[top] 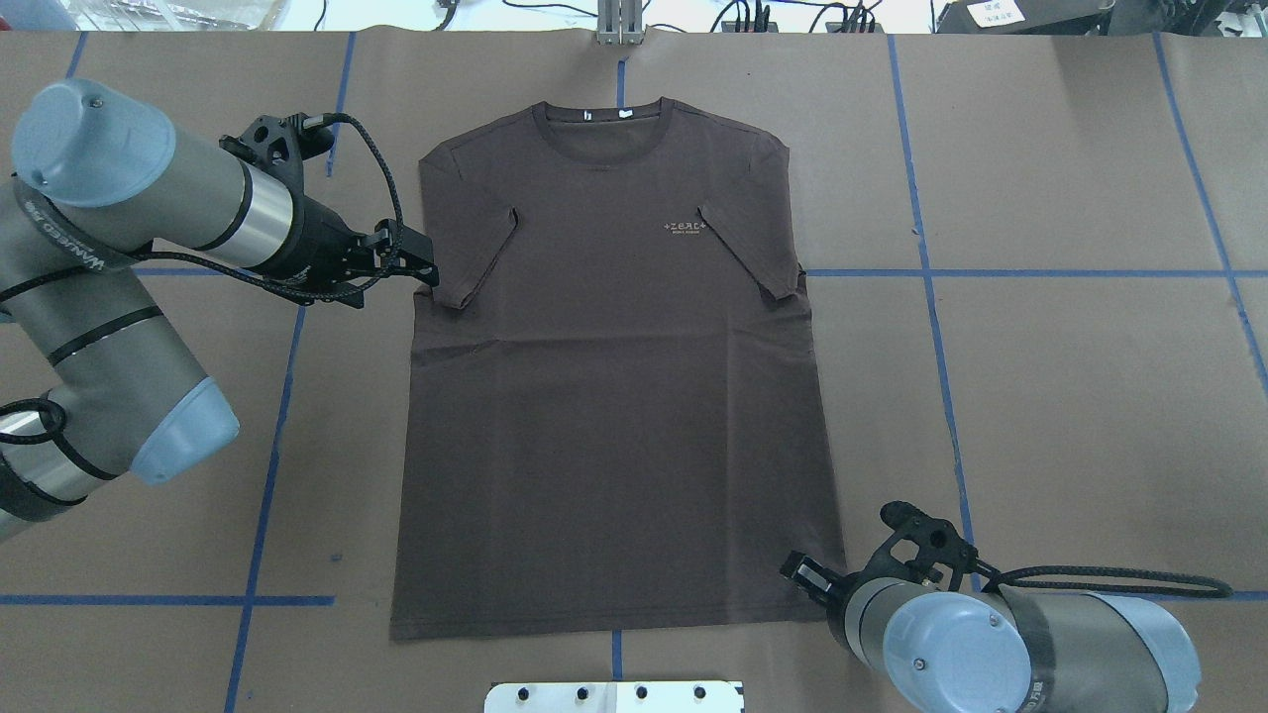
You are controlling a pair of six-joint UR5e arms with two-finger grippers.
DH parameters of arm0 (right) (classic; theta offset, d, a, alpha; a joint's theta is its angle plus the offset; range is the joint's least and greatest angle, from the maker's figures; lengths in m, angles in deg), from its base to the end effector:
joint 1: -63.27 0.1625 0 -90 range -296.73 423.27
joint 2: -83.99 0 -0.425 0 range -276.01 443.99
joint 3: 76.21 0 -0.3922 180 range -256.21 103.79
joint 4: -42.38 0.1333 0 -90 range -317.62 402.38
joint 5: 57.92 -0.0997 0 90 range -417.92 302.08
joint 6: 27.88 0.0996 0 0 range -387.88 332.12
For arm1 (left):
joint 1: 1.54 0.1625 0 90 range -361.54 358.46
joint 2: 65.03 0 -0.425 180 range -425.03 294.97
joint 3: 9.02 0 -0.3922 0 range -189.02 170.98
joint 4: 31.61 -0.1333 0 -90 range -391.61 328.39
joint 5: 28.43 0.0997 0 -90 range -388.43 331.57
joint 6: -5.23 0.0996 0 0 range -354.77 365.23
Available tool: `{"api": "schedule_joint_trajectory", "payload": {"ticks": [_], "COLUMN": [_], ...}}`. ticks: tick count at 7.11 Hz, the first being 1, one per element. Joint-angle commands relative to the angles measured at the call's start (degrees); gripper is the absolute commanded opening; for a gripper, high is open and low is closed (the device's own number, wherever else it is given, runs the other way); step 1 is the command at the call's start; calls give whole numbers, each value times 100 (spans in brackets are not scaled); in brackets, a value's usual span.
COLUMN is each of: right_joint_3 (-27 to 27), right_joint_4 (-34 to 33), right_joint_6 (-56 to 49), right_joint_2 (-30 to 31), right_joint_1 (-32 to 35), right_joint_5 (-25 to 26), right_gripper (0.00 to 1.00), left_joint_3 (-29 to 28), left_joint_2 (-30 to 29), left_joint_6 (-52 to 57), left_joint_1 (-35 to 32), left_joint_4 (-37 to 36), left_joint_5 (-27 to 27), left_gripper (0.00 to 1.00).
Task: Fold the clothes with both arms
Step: 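Move the right gripper to its hem corner while the left slides down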
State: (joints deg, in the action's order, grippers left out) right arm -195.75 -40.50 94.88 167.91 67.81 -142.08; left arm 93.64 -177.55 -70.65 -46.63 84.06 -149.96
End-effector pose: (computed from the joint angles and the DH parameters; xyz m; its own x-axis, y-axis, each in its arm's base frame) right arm -0.4914 -0.1829 0.3618 0.5358 0.5826 0.6112 -0.5203 0.7979 -0.3044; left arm 0.3703 -0.4866 0.2834 0.4021 -0.1088 -0.9091 0.1888 0.9814 -0.0340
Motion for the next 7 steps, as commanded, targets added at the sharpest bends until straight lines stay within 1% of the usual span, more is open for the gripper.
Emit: {"api": "schedule_joint_trajectory", "payload": {"ticks": [1, 2, 3, 4, 5, 6, 7], "right_joint_3": [-8, -8, -8, -16, -25, -25, -51], "right_joint_4": [-9, -9, -9, -9, -9, -9, -9], "right_joint_6": [37, 37, 46, 46, 46, 37, 37], "right_joint_2": [54, 63, 71, 71, 71, 106, 107], "right_joint_1": [-50, -58, -67, -67, -67, -67, -67], "right_joint_5": [23, 14, 14, 5, -4, -4, -13], "right_gripper": [77, 67, 49, 12, 0, 0, 0], "left_joint_3": [52, 52, 52, 52, 52, 52, 61], "left_joint_2": [-7, -25, -25, -25, -25, -25, -25], "left_joint_6": [-94, -199, -217, -226, -226, -287, -427], "left_joint_1": [9, 18, 26, 27, 53, 157, 272], "left_joint_4": [0, 0, 0, 0, 0, 0, 0], "left_joint_5": [7, -2, 7, 7, 7, 7, 120], "left_gripper": [96, 96, 98, 98, 98, 98, 98]}}
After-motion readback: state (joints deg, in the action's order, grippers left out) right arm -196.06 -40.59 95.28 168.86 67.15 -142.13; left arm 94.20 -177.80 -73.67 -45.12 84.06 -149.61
